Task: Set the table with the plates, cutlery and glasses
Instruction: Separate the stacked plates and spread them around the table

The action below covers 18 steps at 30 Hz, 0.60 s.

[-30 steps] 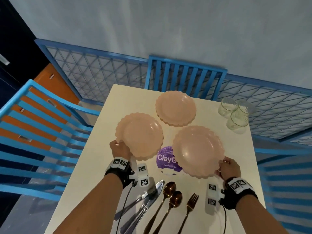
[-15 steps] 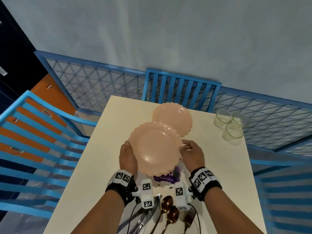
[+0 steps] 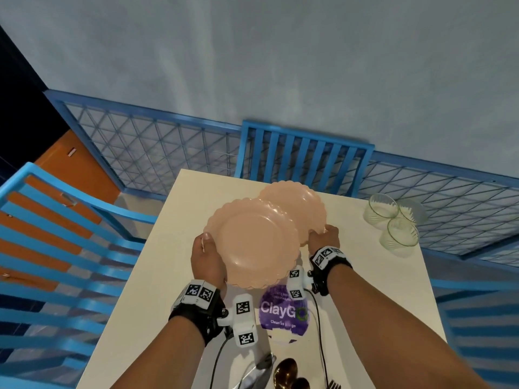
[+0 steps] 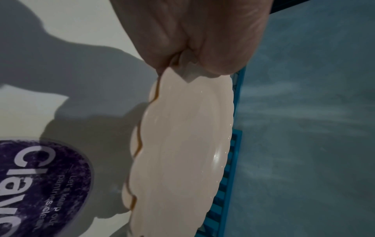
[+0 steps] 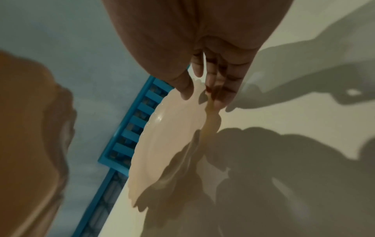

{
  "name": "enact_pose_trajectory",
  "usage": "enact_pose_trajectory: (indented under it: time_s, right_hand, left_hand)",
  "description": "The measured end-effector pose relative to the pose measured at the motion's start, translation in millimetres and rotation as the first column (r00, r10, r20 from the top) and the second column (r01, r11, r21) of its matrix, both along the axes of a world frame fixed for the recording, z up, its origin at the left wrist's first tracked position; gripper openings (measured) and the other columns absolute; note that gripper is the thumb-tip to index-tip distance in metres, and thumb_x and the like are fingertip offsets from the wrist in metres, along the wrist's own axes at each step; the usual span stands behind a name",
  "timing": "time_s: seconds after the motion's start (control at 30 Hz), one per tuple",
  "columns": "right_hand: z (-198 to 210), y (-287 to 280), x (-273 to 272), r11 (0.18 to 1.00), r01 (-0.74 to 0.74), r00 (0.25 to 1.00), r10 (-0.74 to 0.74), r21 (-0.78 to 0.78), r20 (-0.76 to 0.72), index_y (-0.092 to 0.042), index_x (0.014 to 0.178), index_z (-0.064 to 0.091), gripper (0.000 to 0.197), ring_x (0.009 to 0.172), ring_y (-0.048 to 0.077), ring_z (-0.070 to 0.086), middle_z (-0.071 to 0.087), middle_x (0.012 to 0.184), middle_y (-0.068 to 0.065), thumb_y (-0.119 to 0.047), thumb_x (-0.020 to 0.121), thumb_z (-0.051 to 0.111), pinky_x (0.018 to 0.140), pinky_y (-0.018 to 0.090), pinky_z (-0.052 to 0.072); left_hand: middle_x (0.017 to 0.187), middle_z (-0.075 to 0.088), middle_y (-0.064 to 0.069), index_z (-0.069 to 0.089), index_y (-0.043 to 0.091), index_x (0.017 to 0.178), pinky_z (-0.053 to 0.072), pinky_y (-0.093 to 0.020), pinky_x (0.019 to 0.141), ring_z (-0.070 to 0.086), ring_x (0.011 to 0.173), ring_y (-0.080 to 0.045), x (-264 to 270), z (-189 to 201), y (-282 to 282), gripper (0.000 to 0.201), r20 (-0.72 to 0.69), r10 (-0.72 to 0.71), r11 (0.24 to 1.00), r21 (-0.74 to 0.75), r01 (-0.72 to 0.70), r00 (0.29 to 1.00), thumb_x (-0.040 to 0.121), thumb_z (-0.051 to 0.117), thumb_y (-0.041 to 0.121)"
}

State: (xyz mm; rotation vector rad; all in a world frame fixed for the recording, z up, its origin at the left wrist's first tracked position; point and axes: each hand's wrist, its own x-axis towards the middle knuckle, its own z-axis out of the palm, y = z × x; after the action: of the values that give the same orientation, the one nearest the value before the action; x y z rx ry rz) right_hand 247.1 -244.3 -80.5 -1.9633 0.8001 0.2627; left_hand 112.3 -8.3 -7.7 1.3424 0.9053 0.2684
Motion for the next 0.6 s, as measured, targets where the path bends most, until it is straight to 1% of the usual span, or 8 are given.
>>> enact_pose_trajectory:
  time_s: [0.07, 0.17, 0.23, 0.3, 0.37, 0.47, 0.53, 0.6]
  right_hand:
    - [1.9, 2.0, 7.3, 0.991, 0.035, 0.999, -0.033, 0.127, -0.019, -0.012, 0.141, 0.043, 0.072, 0.108, 0.036, 0.066, 0.064, 0.123, 0.013, -0.028, 0.076, 0.069, 0.095, 0.05, 0.056]
    - [10.5, 0.5, 8.3, 0.944, 0.021, 0.999, -0.004, 0.33, -0.052, 0.005, 0.139, 0.047, 0.046, 0.092, 0.031, 0.064, 0.059, 0.118, 0.022, 0.002, 0.094, 0.056, 0.078, 0.038, 0.063]
    - [17.7, -1.4, 1.6, 0.911, 0.048, 0.998, -0.027, 0.409, -0.056, 0.009, 0.139, 0.044, 0.043, 0.085, 0.031, 0.063, 0.056, 0.116, 0.024, 0.007, 0.096, 0.05, 0.078, 0.039, 0.063]
    - [17.4, -5.1, -5.5, 0.896, 0.08, 0.997, -0.066, 0.437, -0.046, 0.009, 0.14, 0.042, 0.045, 0.08, 0.032, 0.062, 0.055, 0.114, 0.024, 0.008, 0.096, 0.049, 0.076, 0.041, 0.064]
    - [23.3, -10.6, -20.5, 0.889, 0.101, 0.995, -0.099, 0.446, -0.026, 0.004, 0.141, 0.042, 0.046, 0.076, 0.032, 0.061, 0.054, 0.11, 0.02, 0.009, 0.095, 0.048, 0.071, 0.039, 0.063]
    - [34.9, -29.8, -57.4, 0.879, 0.138, 0.988, -0.156, 0.457, 0.003, -0.009, 0.134, 0.05, 0.042, 0.081, 0.035, 0.066, 0.067, 0.108, 0.024, 0.005, 0.094, 0.047, 0.08, 0.05, 0.061]
    - [51.4, -53.7, -93.4, 0.857, 0.171, 0.979, -0.205, 0.486, 0.016, -0.012, 0.126, 0.053, 0.037, 0.08, 0.035, 0.066, 0.069, 0.108, 0.03, 0.005, 0.094, 0.045, 0.076, 0.048, 0.059]
    - [67.3, -81.7, -133.7, 0.839, 0.194, 0.968, -0.247, 0.508, 0.039, -0.01, 0.124, 0.053, 0.037, 0.081, 0.034, 0.066, 0.068, 0.109, 0.032, 0.008, 0.093, 0.042, 0.074, 0.045, 0.057]
  left_hand:
    - [0.111, 0.067, -0.005, 0.061, 0.024, 0.114, 0.054, -0.035, 0.081, 0.063, 0.098, -0.024, 5.6, -0.6, 1.9, 0.031, -0.004, -0.004, 1.0, -0.002, 0.004, 1.0, 0.107, 0.036, 0.041]
    - [0.111, 0.066, -0.006, 0.06, 0.026, 0.111, 0.053, -0.039, 0.087, 0.063, 0.1, -0.027, 10.0, -3.2, 8.1, 0.03, -0.022, 0.014, 1.0, 0.008, -0.013, 1.0, 0.107, 0.035, 0.042]
    - [0.109, 0.067, -0.004, 0.06, 0.029, 0.11, 0.055, -0.047, 0.091, 0.064, 0.101, -0.028, 9.8, 1.3, 10.2, 0.029, -0.018, 0.024, 1.0, -0.015, -0.024, 1.0, 0.106, 0.036, 0.044]
    - [0.107, 0.066, 0.0, 0.06, 0.031, 0.11, 0.055, -0.053, 0.094, 0.064, 0.102, -0.028, 7.4, 5.6, 9.5, 0.028, -0.006, 0.024, 0.999, -0.032, -0.025, 1.0, 0.105, 0.036, 0.046]
    - [0.107, 0.065, 0.002, 0.058, 0.031, 0.112, 0.054, -0.053, 0.094, 0.063, 0.102, -0.027, 2.6, 12.0, 7.6, 0.028, -0.001, 0.025, 0.999, -0.044, -0.025, 1.0, 0.105, 0.036, 0.046]
    - [0.118, 0.064, -0.002, 0.058, 0.032, 0.118, 0.052, -0.054, 0.098, 0.062, 0.108, -0.028, -3.8, 20.6, 0.6, 0.035, 0.005, 0.011, 0.997, -0.081, -0.011, 1.0, 0.1, 0.035, 0.052]
    - [0.125, 0.064, -0.001, 0.059, 0.036, 0.121, 0.05, -0.054, 0.101, 0.061, 0.112, -0.027, -11.0, 27.2, -15.0, 0.039, 0.011, -0.023, 0.994, -0.111, 0.024, 1.0, 0.099, 0.034, 0.055]
    - [0.126, 0.064, -0.001, 0.061, 0.042, 0.117, 0.05, -0.053, 0.101, 0.061, 0.112, -0.029, -22.1, 35.1, -32.6, 0.041, -0.004, -0.05, 0.993, -0.109, 0.049, 0.999, 0.096, 0.032, 0.061]
